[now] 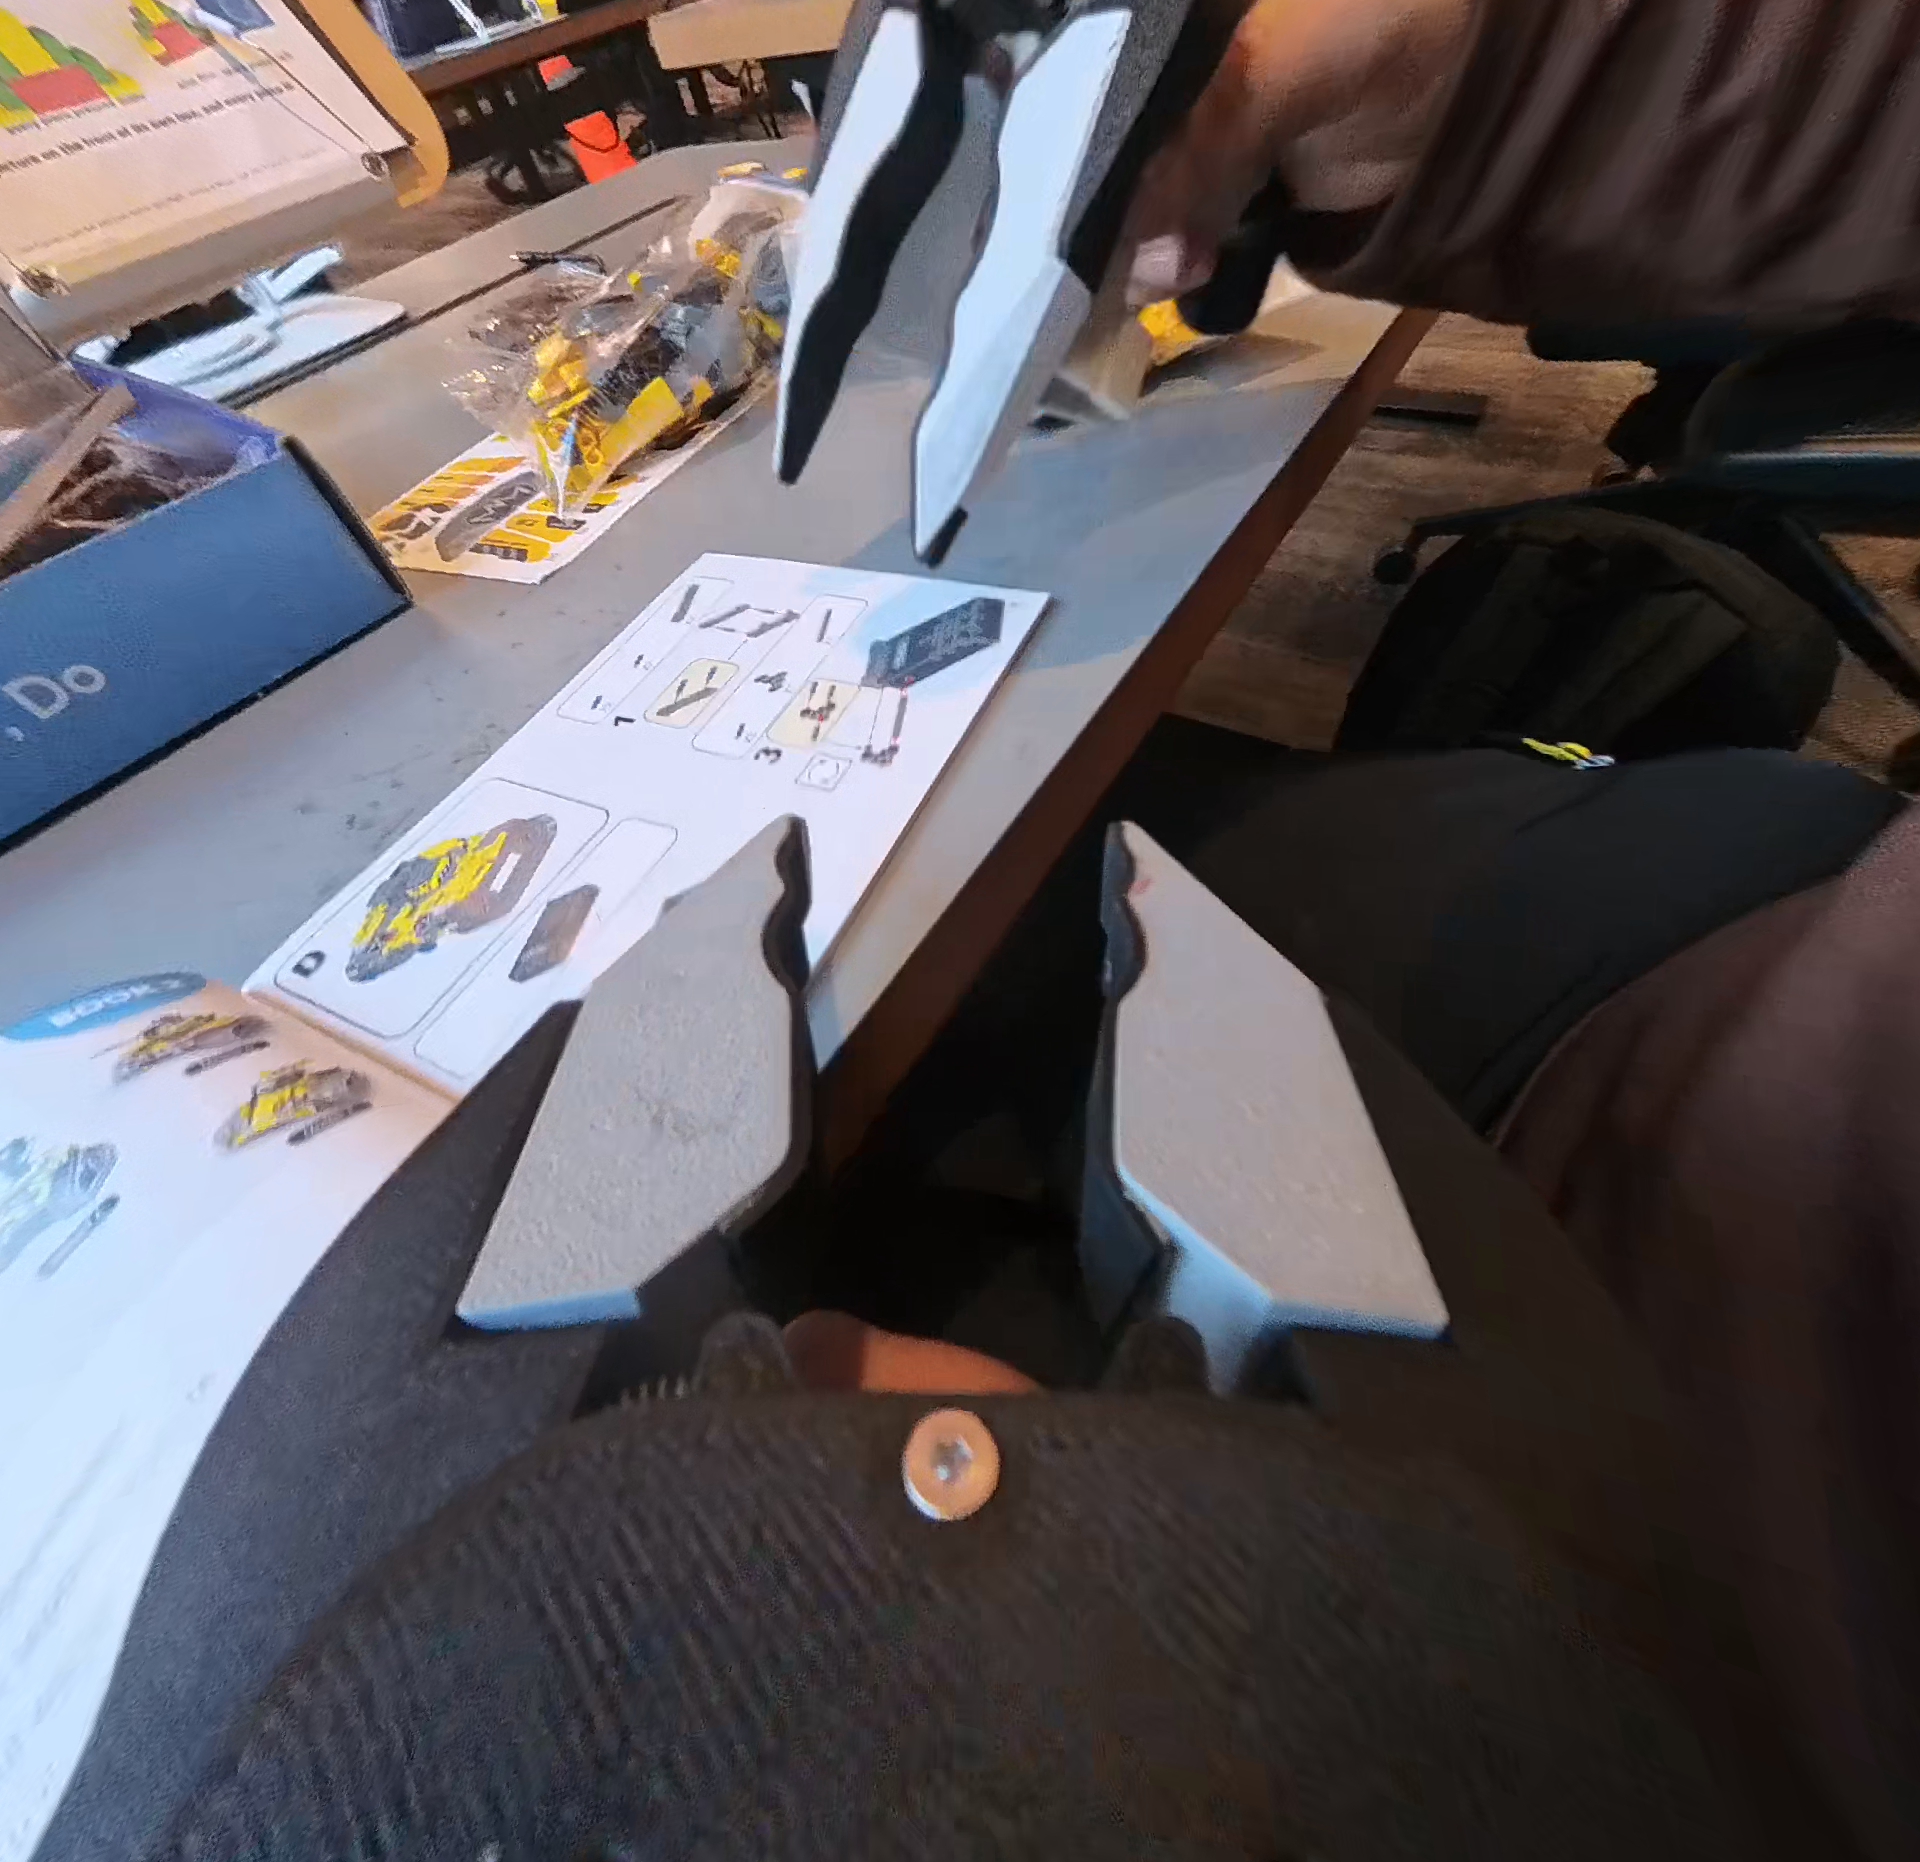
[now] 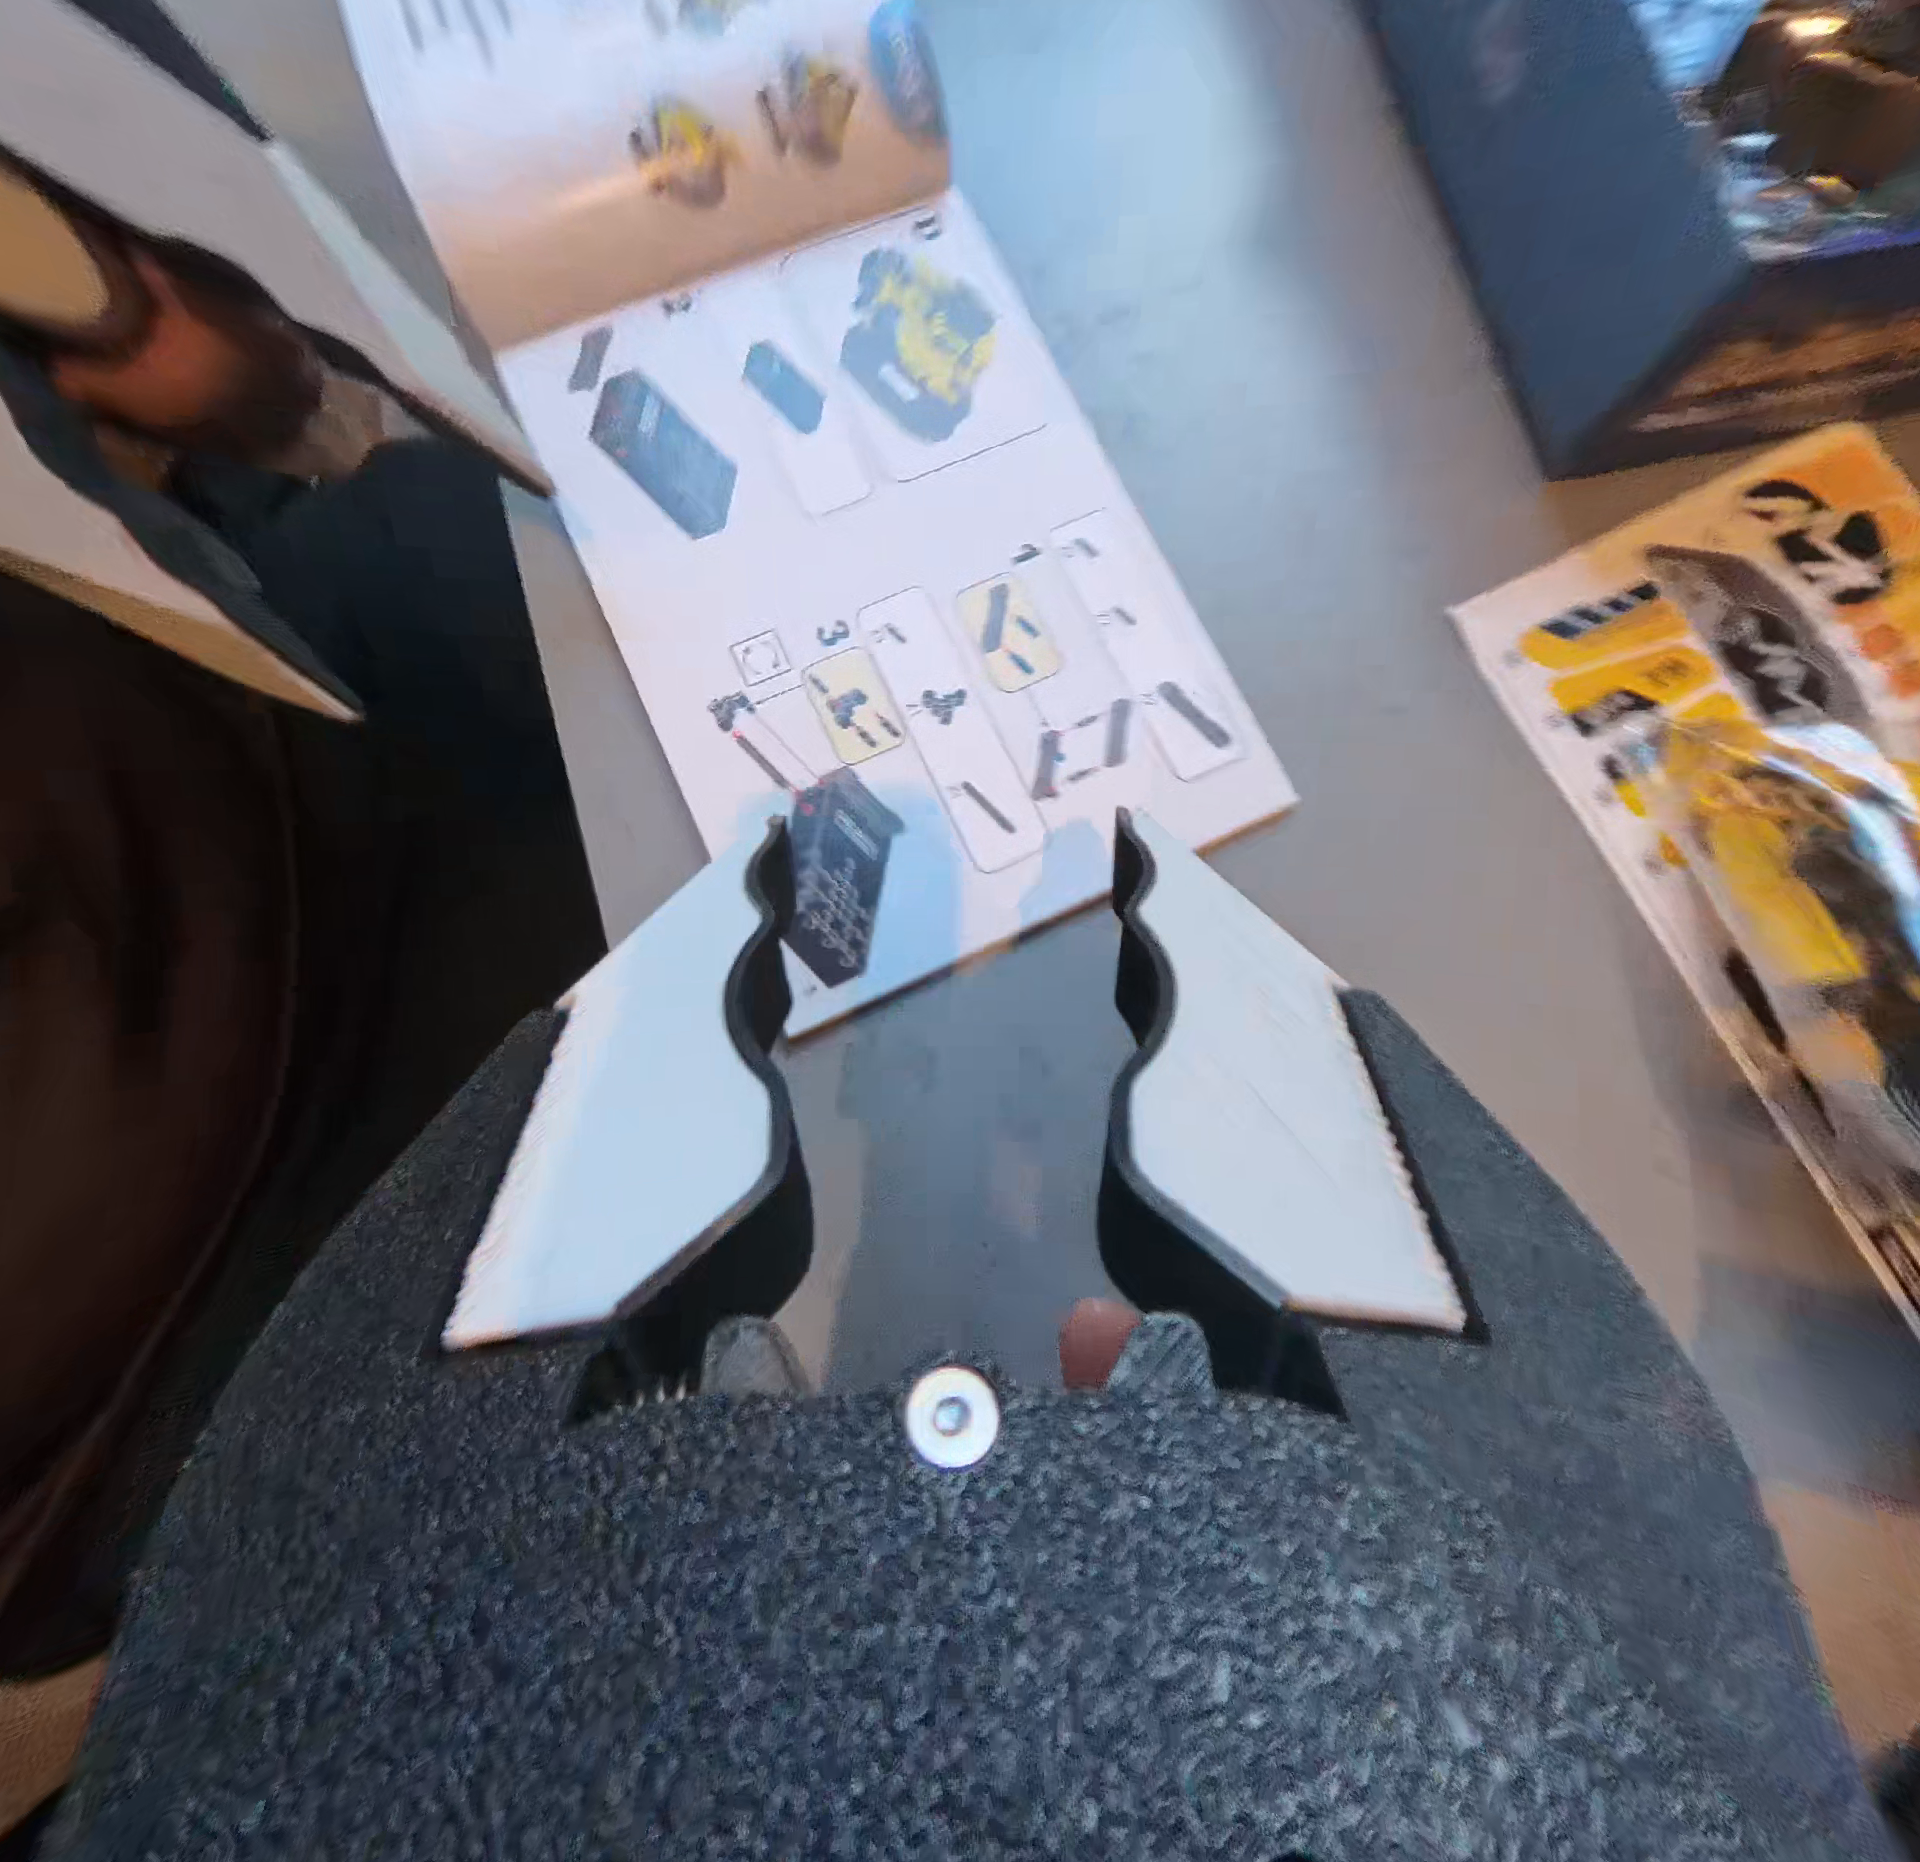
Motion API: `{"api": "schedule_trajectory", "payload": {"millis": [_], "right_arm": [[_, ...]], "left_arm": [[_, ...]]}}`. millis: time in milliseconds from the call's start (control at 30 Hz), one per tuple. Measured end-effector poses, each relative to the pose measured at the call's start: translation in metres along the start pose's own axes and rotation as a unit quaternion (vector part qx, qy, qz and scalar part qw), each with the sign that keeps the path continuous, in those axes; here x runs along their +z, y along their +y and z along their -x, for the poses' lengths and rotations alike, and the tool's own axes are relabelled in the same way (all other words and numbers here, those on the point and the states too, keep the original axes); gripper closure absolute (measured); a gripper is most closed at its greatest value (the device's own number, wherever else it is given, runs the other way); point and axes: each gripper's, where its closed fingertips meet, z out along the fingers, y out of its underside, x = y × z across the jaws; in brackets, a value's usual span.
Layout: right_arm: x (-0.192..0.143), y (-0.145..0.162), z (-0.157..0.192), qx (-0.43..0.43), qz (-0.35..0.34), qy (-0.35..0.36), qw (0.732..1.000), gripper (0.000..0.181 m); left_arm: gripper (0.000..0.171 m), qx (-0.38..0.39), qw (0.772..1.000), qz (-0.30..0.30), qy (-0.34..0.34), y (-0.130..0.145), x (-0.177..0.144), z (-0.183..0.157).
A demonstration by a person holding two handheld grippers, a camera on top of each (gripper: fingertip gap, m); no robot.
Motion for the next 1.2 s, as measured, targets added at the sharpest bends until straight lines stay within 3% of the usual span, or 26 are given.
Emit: {"api": "schedule_trajectory", "payload": {"millis": [200, 267, 600, 733, 833, 867, 900, 1067, 1133, 1200], "right_arm": [[0.026, -0.003, 0.006, -0.065, 0.057, -0.044, 0.995, 0.092], [0.034, 0.002, 0.004, -0.079, 0.091, -0.053, 0.991, 0.091], [0.039, 0.006, 0.006, -0.097, 0.153, -0.09, 0.979, 0.105], [0.037, 0.006, 0.016, -0.11, 0.173, -0.099, 0.974, 0.127], [0.036, 0.006, 0.019, -0.106, 0.175, -0.099, 0.974, 0.132], [0.037, 0.006, 0.019, -0.104, 0.173, -0.098, 0.975, 0.141], [0.037, 0.005, 0.02, -0.1, 0.169, -0.1, 0.975, 0.181], [0.04, 0.001, 0.02, -0.03, 0.131, -0.118, 0.984, 0.181], [0.036, 0.001, 0.011, -0.038, 0.126, -0.086, 0.988, 0.181], [0.026, -0.006, 0.0, -0.053, 0.096, -0.051, 0.993, 0.155]], "left_arm": [[0.118, -0.001, 1.0, 0.006, 0.016, 0.013, -0.01, -0.004], [0.118, -0.001, 1.0, 0.003, 0.02, 0.012, -0.01, -0.005], [0.119, -0.001, 1.0, 0.011, 0.022, 0.015, -0.009, -0.006], [0.119, 0.005, 1.0, 0.011, 0.018, 0.013, -0.009, -0.006], [0.119, 0.01, 1.0, 0.01, 0.015, 0.012, -0.009, -0.008], [0.119, 0.012, 1.0, 0.01, 0.015, 0.011, -0.009, -0.008], [0.119, 0.015, 1.0, 0.01, 0.014, 0.01, -0.009, -0.008], [0.12, 0.036, 0.999, 0.004, -0.024, -0.005, -0.014, 0.009], [0.121, 0.05, 0.997, 0.007, -0.053, -0.015, -0.018, 0.024], [0.119, 0.035, 0.998, 0.022, -0.048, -0.019, -0.022, 0.033]]}}
